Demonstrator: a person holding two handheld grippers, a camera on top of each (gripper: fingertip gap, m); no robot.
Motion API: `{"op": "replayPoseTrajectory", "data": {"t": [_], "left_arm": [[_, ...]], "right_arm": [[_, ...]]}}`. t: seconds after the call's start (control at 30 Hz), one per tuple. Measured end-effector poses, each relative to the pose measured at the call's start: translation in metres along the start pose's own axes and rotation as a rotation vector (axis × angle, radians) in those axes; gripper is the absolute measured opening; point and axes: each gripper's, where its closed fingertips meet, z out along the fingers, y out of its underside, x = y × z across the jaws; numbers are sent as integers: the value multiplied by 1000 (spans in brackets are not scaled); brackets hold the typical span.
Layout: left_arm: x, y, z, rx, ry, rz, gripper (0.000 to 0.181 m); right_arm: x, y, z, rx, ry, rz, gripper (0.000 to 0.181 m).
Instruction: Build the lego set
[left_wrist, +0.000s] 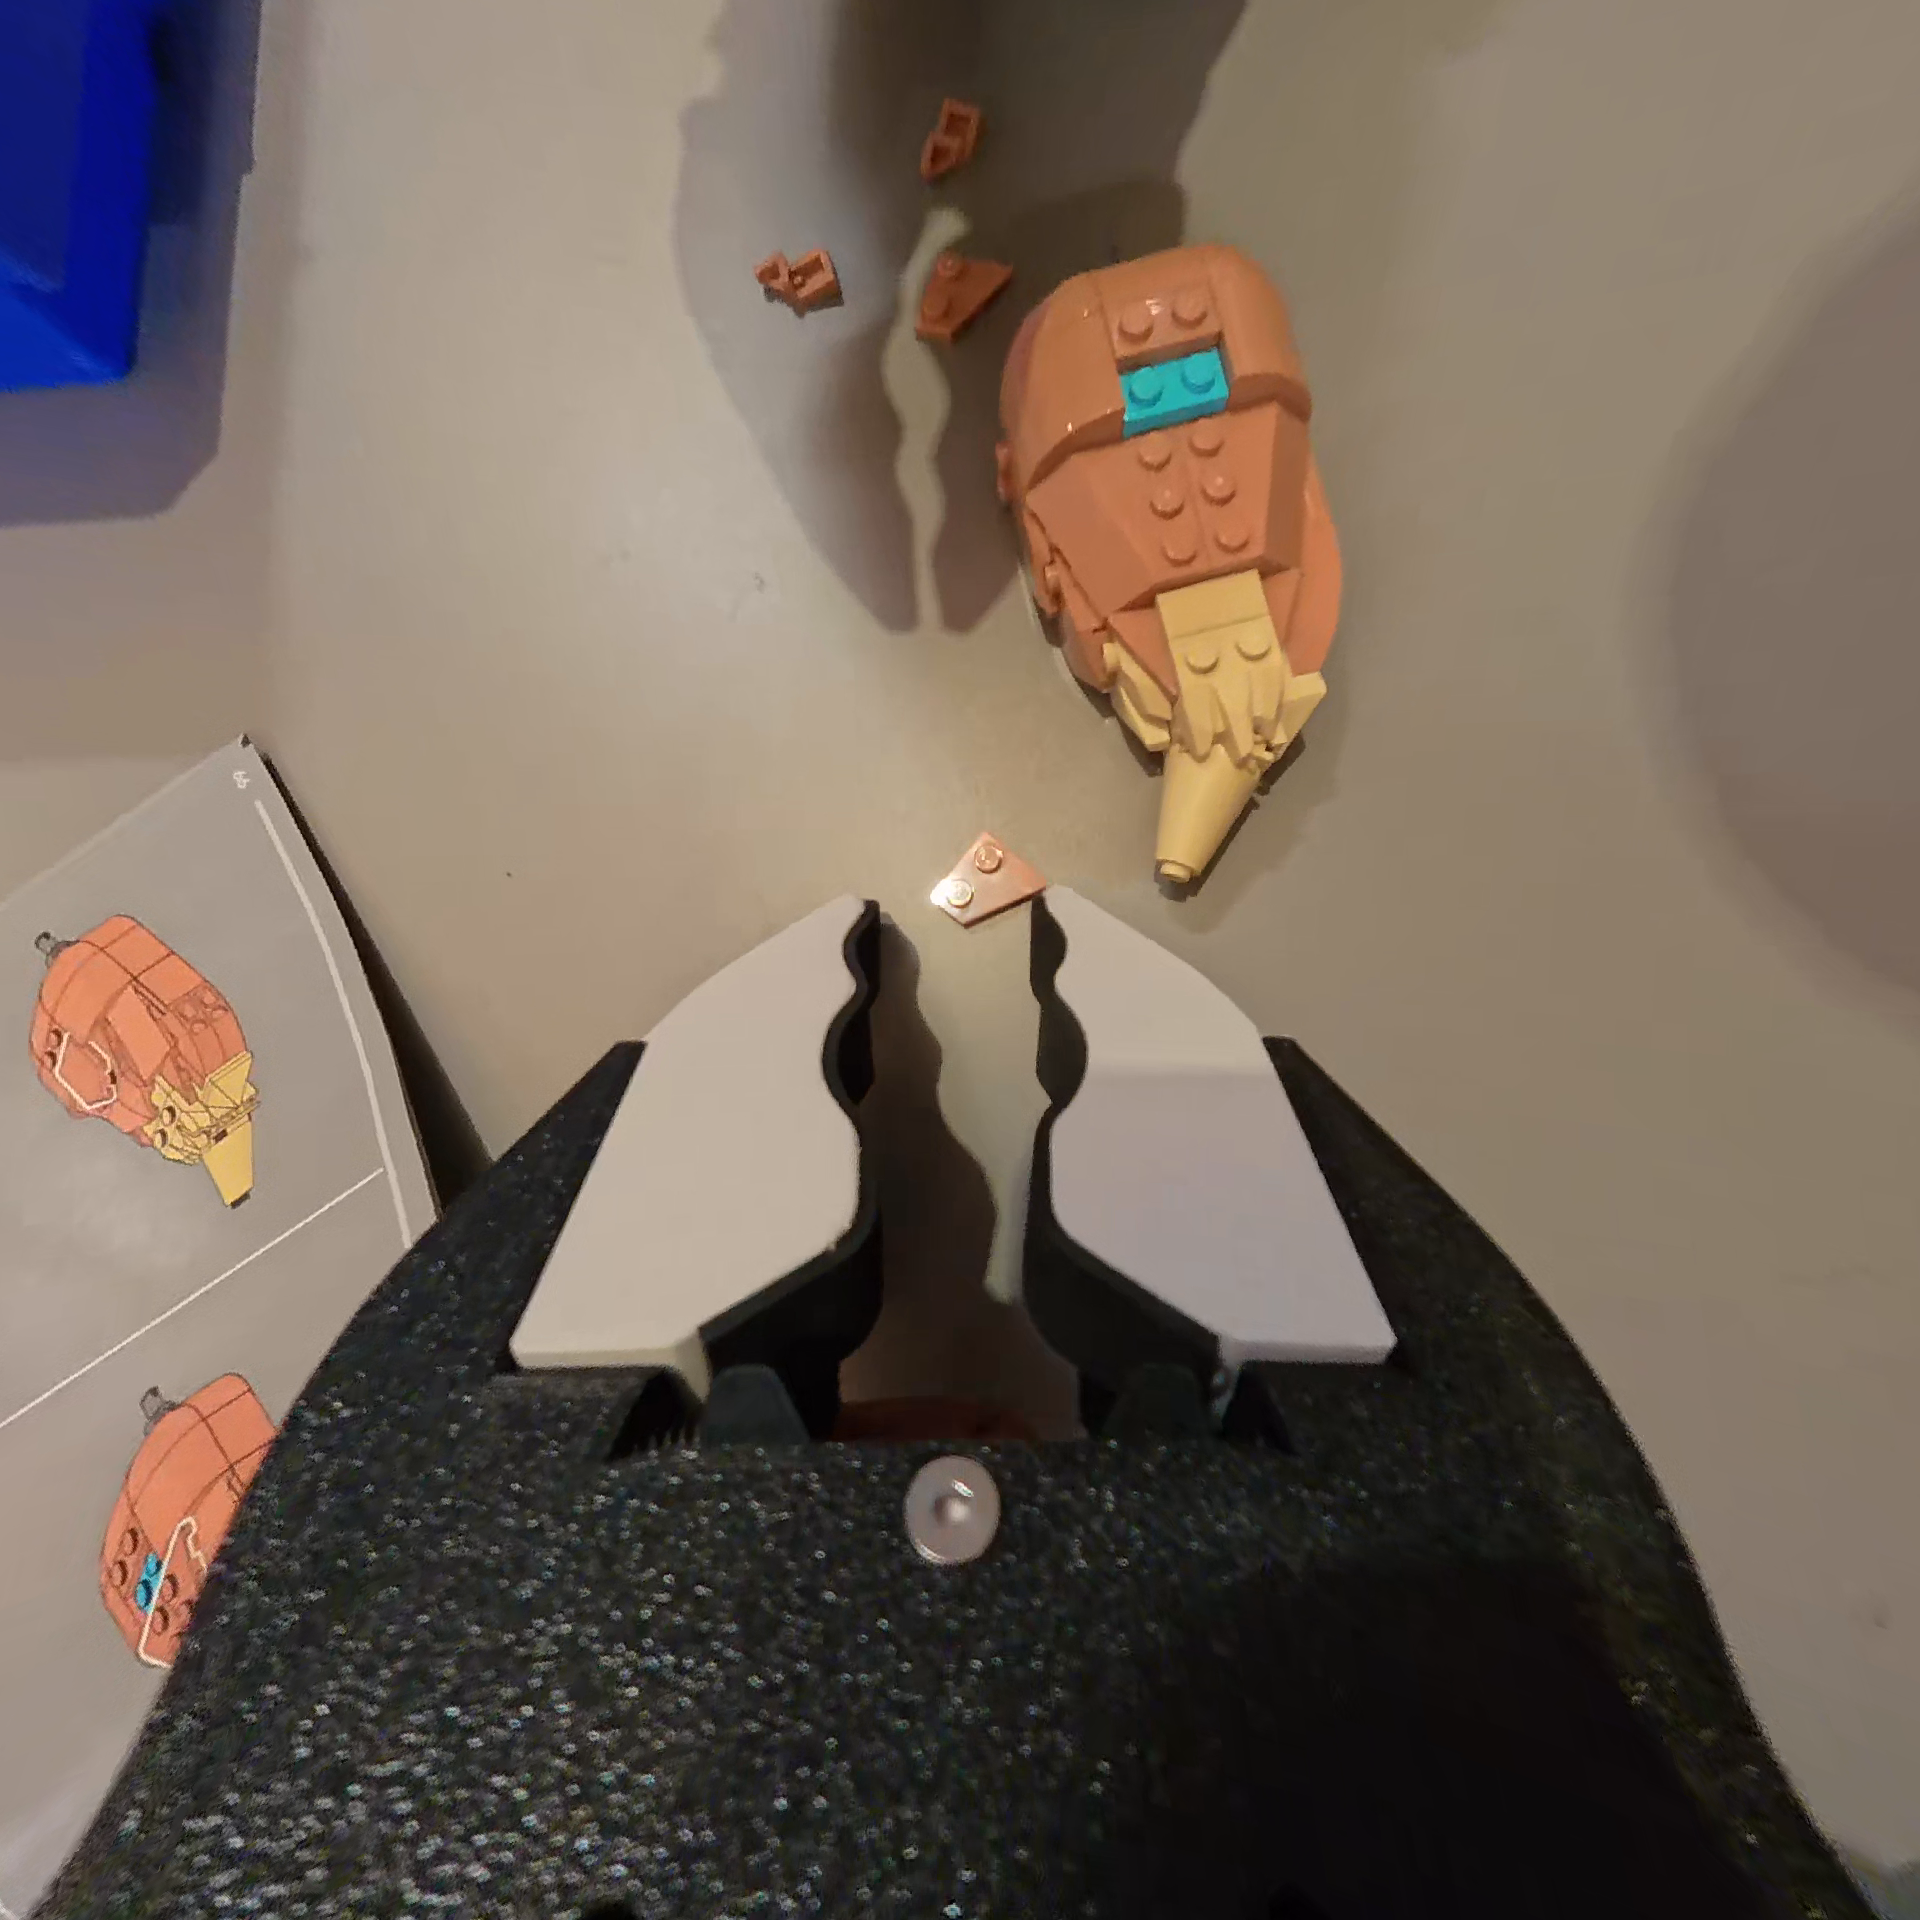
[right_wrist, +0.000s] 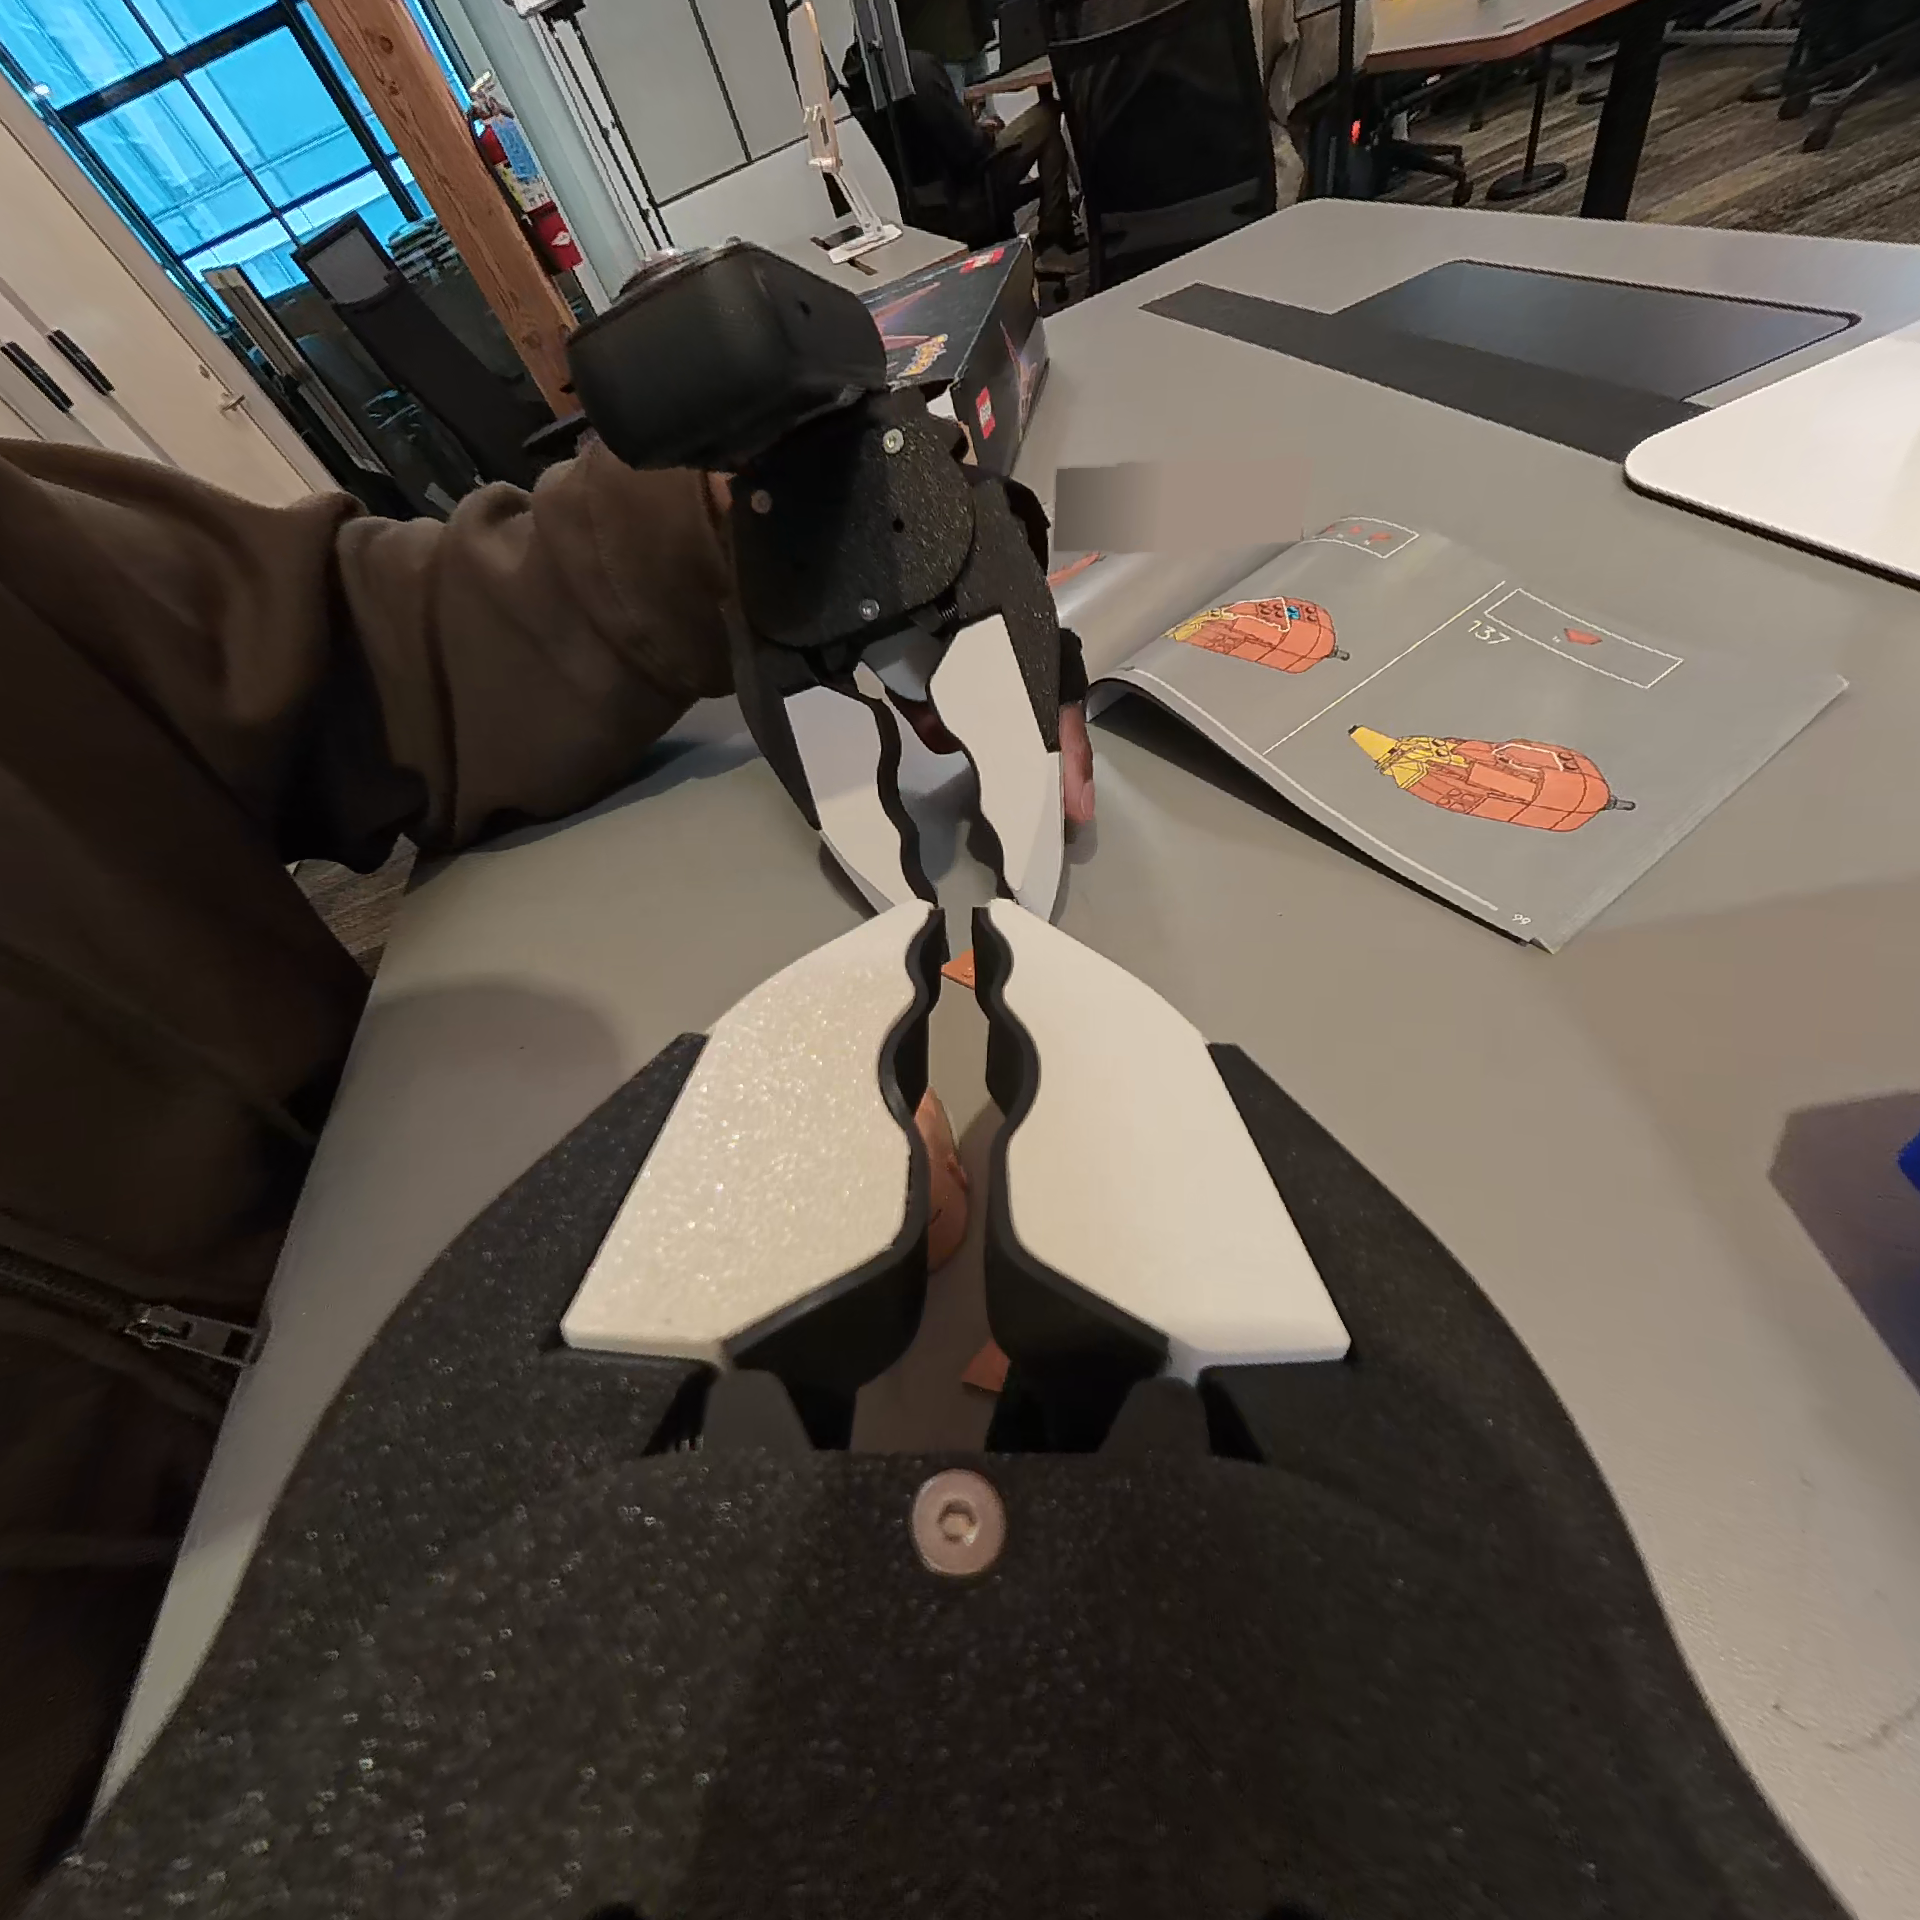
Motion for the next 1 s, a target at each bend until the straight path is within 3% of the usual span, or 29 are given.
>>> {"op": "replayPoseTrajectory", "data": {"t": [0.03,0.27,1.0], "left_arm": [[0,-1,1,7,-1,1,27],[2,-6,4,69,-48,-12,25],[7,-7,5,58,-88,-33,11]], "right_arm": [[0,0,0,0,0,-1,5],[0,1,1,-1,-3,5,5],[0,4,4,-6,-9,10,5]]}}
